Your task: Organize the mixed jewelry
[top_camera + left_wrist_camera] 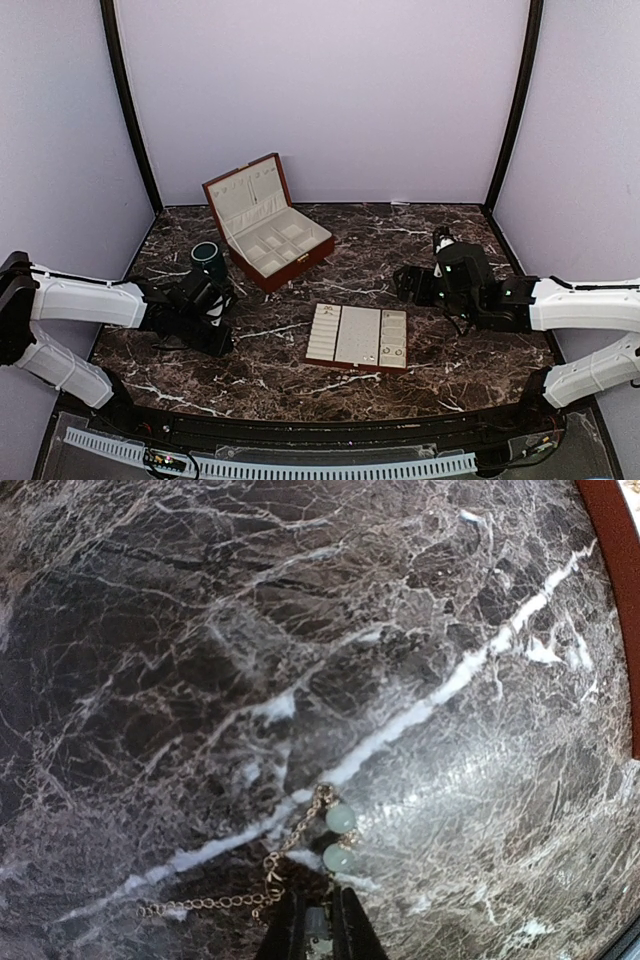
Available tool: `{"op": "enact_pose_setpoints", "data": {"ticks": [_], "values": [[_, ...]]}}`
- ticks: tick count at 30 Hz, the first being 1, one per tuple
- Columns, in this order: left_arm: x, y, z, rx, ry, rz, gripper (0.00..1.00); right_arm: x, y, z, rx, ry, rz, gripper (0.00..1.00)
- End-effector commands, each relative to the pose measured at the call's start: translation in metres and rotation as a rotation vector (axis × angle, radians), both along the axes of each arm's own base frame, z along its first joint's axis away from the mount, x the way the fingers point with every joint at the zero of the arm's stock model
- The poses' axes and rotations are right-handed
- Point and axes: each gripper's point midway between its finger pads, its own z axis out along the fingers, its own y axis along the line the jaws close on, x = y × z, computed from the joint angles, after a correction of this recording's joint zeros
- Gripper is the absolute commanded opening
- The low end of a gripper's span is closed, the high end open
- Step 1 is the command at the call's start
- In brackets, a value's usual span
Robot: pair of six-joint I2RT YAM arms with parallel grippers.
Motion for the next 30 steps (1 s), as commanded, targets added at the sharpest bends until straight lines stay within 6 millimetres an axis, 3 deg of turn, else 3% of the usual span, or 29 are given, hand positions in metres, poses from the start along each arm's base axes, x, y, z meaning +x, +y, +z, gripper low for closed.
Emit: {"op": "enact_pose_setpoints", "data": {"ticks": [1,19,30], "values": [[-0.016,0.011,-0.009,0.052,0.068,0.005,0.08,0.004,-0.006,0.008,0.033,-0.031,-0.032,0.94],[0.019,-0.023,0.062,-0.109,-0.058,0.042,0.04,0.005,-0.016,0.016,0.018,-0.054,-0.063,0.94],[0.081,-0.054,0.124,-0.165,-0.214,0.036,0.02,0.009,-0.018,0.023,0.003,-0.073,-0.068,0.94]]}}
